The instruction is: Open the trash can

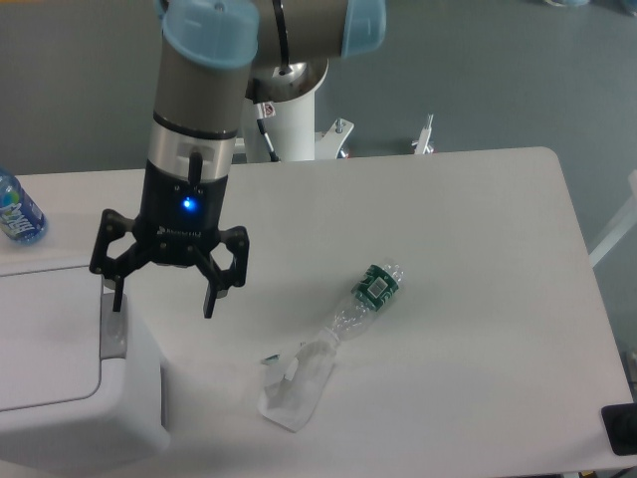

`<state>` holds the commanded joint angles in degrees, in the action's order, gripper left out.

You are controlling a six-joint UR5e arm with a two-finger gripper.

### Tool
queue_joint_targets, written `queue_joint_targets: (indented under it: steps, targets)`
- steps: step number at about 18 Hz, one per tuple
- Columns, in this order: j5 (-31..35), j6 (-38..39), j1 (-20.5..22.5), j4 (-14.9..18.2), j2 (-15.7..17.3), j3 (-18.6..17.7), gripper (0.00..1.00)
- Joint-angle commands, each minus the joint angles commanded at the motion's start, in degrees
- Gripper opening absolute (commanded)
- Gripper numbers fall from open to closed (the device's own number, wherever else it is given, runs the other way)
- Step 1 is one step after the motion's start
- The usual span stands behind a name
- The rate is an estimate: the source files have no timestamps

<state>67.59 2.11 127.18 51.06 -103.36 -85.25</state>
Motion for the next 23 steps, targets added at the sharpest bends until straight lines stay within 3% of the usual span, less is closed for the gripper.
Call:
queue_joint_targets:
  steps: [23]
  targets:
    - [0.1, 0.1, -0.6, -0.1, -1.6, 0.0, 1.0]
